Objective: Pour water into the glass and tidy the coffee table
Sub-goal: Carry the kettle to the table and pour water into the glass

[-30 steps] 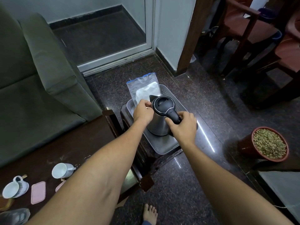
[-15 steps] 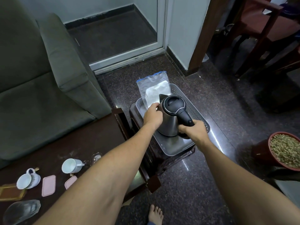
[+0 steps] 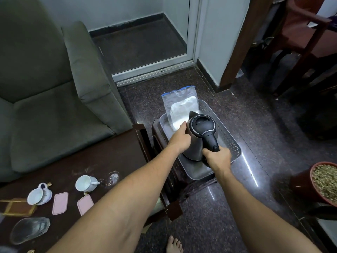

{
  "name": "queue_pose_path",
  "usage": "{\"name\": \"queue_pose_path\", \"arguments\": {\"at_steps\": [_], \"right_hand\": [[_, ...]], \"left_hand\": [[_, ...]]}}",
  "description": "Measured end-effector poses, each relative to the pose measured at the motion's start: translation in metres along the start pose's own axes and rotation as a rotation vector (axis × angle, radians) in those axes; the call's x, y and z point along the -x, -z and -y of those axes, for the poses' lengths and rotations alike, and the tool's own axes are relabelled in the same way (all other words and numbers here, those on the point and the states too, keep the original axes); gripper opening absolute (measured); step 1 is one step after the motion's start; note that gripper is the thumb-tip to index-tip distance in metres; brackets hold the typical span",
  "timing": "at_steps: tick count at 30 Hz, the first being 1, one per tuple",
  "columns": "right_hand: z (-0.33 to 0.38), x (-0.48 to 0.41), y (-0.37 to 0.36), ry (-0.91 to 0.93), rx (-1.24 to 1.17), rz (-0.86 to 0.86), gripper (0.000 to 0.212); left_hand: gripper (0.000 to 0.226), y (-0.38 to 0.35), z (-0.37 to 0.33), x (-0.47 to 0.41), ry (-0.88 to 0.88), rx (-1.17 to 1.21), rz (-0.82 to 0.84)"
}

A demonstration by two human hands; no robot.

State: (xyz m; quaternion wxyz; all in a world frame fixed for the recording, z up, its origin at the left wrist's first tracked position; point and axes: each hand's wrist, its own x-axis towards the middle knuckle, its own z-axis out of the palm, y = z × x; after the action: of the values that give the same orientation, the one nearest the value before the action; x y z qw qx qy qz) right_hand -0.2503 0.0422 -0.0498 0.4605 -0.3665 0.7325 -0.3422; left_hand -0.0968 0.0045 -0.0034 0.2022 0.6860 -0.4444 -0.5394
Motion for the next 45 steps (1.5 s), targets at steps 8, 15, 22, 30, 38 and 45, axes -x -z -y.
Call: {"name": "queue_pose_path", "arguments": {"at_steps": [8, 15, 22, 30, 38, 45], "right_hand": [[-0.002, 0.0, -0.01, 0.041, -0.045, -0.044, 0.028], [0.034, 0.018, -0.007, 0.079, -0.027, -0.045, 0.026], [0.093, 0.059, -0.009, 0.167, -0.06, -0.01, 0.019], [0.166, 0.123, -0.025, 0.291, -0.072, 0.013, 0.03], [0.231, 0.202, -0.062, 0.431, -0.045, 0.09, 0.021], [0.268, 0.269, -0.117, 0.525, 0.057, 0.127, 0.025]], "left_hand": [[0.085, 0.003, 0.0, 0.004, -0.009, 0.023, 0.006], [0.082, 0.026, -0.015, 0.029, -0.043, 0.029, -0.068], [0.08, 0.071, -0.043, 0.072, -0.125, 0.011, -0.143], [0.076, 0.148, -0.069, 0.139, -0.187, -0.002, -0.269], [0.077, 0.232, -0.064, 0.211, -0.246, 0.045, -0.393], [0.067, 0.304, -0.041, 0.27, -0.28, 0.094, -0.538]]}}
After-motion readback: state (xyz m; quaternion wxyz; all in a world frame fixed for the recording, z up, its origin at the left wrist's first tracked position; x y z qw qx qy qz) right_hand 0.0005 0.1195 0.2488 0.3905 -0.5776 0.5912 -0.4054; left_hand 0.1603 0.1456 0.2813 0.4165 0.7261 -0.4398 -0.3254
